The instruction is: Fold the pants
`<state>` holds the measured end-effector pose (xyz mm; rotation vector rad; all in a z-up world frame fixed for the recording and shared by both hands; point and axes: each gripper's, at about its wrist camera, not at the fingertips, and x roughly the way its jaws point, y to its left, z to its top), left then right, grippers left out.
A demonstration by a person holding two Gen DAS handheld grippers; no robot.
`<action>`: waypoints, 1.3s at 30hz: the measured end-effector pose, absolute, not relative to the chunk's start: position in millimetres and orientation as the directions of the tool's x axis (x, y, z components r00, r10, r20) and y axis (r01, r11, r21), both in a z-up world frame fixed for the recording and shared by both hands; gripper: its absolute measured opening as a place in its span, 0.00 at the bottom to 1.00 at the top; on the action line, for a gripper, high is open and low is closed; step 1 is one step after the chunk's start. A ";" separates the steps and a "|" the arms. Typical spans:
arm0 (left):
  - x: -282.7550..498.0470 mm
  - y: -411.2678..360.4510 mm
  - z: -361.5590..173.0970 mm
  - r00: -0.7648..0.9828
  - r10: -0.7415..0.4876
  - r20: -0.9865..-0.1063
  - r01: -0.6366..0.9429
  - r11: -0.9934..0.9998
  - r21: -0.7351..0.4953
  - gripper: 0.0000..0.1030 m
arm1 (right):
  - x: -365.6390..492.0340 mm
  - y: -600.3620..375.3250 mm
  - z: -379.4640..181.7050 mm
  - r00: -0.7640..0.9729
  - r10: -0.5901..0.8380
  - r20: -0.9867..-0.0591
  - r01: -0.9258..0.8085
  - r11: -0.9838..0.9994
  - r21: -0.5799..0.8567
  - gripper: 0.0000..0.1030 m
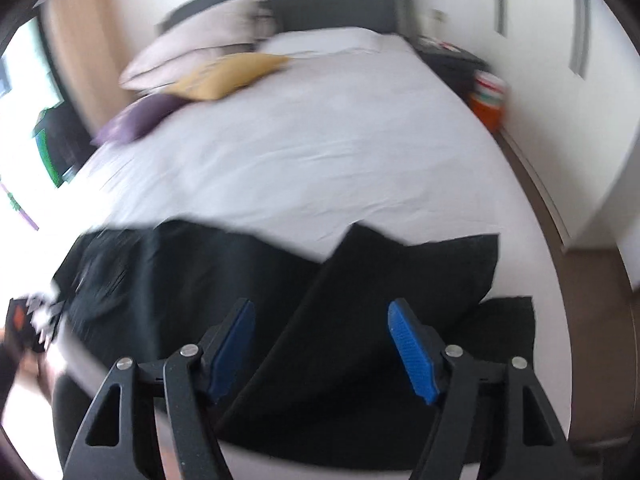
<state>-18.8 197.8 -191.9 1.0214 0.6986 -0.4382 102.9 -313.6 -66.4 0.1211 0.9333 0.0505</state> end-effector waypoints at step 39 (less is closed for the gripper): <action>-15.6 187.7 -194.1 0.687 0.030 -0.726 0.628 0.480 0.613 0.04 | -7.1 -450.9 -109.9 0.687 0.007 -0.726 0.438 0.794 0.422 0.07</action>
